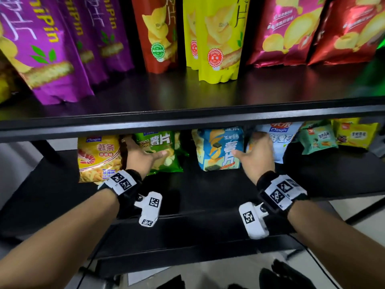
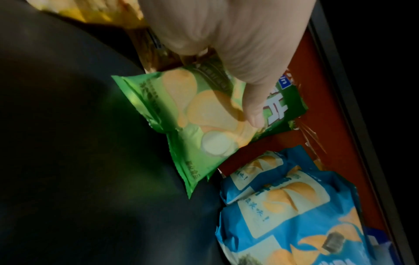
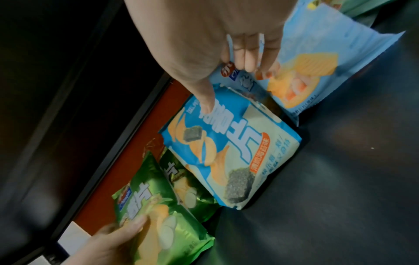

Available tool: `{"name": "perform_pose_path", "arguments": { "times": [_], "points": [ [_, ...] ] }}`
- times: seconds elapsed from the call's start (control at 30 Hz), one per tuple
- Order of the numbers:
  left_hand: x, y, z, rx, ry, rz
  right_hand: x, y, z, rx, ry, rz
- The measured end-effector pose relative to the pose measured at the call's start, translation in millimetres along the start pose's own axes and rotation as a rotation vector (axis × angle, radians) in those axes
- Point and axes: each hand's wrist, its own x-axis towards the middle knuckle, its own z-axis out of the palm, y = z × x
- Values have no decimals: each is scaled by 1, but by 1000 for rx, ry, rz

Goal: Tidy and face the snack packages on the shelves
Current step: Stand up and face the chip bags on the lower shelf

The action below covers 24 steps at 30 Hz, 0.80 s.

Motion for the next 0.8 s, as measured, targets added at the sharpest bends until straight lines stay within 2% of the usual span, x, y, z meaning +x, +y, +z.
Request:
{"name": "perform_pose_path", "arguments": {
  "times": [0.1,0.2,0.3,0.4,0.5,0.6,0.67,0.73,0.8],
  "points": [
    [4,2,11,44,-35,-66,-15,-8,-11,119,35,-20],
    [-1,7,20,36,-3,-51,-27,-18,-16,207,-41,-53],
    [-14,11,18,-95,24,2,-39,-32,-16,316,-128,-150],
    [-39,13,10,-235,-31,41,-47,-47,-7,416,-286,-173],
    [-70,12,0,-361,-123,28,-56,-64,12,553,-502,-88],
    [-97,18,-5,-410,-194,30,-69,-84,31,825,-644,19],
    [-111,24,-7,-439,-251,30,-76,-90,38,926,-622,57],
    [-123,31,-11,-512,-326,22,-80,-90,37,924,-557,41],
    [-131,42,-16,-601,-340,-2,-83,-83,32,904,-549,-1]
  ]
}}
